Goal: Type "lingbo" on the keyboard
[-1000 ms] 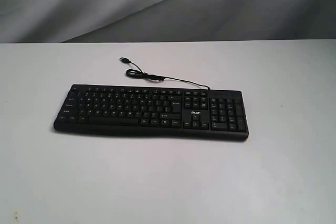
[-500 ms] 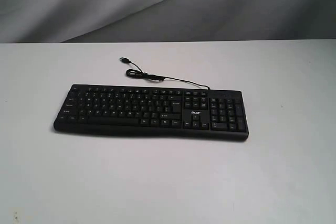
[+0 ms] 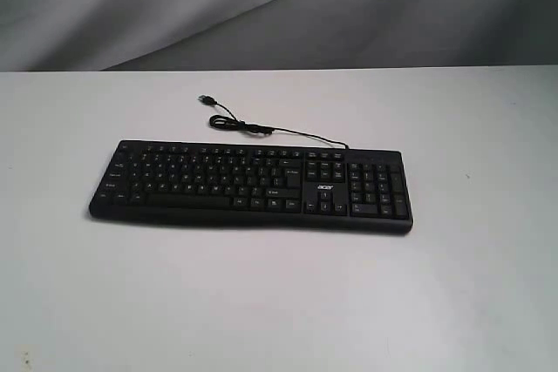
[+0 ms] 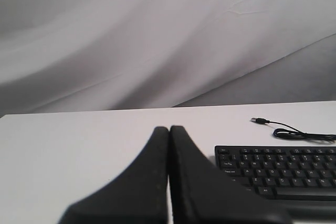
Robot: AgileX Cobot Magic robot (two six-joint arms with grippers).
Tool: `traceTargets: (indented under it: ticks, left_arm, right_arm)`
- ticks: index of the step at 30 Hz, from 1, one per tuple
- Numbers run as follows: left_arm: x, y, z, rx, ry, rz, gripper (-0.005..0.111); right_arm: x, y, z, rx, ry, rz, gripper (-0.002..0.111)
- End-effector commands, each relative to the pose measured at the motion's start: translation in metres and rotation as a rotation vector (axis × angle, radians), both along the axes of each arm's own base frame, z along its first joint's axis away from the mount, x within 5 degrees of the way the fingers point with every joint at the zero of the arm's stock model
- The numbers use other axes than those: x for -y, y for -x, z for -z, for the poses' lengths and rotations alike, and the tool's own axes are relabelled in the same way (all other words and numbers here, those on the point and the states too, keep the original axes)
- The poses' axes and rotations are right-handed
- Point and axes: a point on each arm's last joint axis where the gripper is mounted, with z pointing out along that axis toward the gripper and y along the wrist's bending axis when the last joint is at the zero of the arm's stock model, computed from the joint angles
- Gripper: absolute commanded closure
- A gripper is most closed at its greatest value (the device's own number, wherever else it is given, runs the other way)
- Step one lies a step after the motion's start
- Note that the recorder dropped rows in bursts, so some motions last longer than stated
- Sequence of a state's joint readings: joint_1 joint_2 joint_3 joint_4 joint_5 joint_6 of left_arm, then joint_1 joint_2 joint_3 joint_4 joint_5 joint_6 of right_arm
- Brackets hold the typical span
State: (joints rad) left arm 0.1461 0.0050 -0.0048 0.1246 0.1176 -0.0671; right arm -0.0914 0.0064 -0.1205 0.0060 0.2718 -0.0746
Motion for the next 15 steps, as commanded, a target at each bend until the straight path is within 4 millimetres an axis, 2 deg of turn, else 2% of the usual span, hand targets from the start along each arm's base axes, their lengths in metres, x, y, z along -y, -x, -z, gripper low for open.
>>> traceTargets:
  ticks: [1,8,15]
  left_arm:
    - [0.000,0.000,0.001,0.009,0.000,0.008,0.106]
    - [0.000,0.000,0.001,0.009,0.000,0.008,0.106]
    - [0.000,0.000,0.001,0.009,0.000,0.008,0.106]
  right_arm:
    - [0.003,0.001,0.005,-0.043,0.097,0.031,0.108]
    - [0.001,0.001,0.010,-0.090,-0.020,0.021,0.108]
    - [0.002,0.002,0.021,-0.163,-0.023,0.025,0.108]
